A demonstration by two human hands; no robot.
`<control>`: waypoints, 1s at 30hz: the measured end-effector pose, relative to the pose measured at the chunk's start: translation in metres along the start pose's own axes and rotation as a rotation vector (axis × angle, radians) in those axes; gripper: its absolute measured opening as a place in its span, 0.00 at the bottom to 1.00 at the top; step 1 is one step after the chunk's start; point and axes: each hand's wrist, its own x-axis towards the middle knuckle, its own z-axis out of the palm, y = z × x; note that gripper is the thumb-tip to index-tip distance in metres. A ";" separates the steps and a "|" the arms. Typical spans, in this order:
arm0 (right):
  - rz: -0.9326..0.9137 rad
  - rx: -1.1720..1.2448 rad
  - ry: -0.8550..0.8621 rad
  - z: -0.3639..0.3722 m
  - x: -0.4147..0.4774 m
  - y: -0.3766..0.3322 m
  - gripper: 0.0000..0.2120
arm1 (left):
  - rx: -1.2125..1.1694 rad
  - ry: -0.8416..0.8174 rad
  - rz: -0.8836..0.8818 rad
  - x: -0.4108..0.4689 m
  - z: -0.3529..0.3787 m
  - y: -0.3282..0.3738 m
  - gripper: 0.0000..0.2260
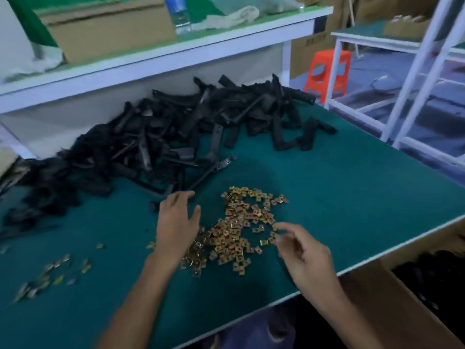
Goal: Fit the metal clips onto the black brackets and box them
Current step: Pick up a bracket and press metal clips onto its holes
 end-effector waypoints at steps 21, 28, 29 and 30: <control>0.158 0.211 -0.063 0.011 0.014 0.002 0.11 | -0.251 0.307 0.398 -0.016 -0.012 0.063 0.13; 0.381 0.887 0.011 0.008 0.016 -0.021 0.13 | -0.128 -0.008 0.741 -0.116 0.036 0.094 0.23; 0.362 0.847 0.063 0.007 0.017 -0.018 0.12 | -0.163 -0.020 0.704 -0.115 0.034 0.089 0.22; 0.335 0.797 0.116 0.008 0.018 -0.015 0.10 | -0.202 -0.014 0.651 -0.111 0.033 0.081 0.19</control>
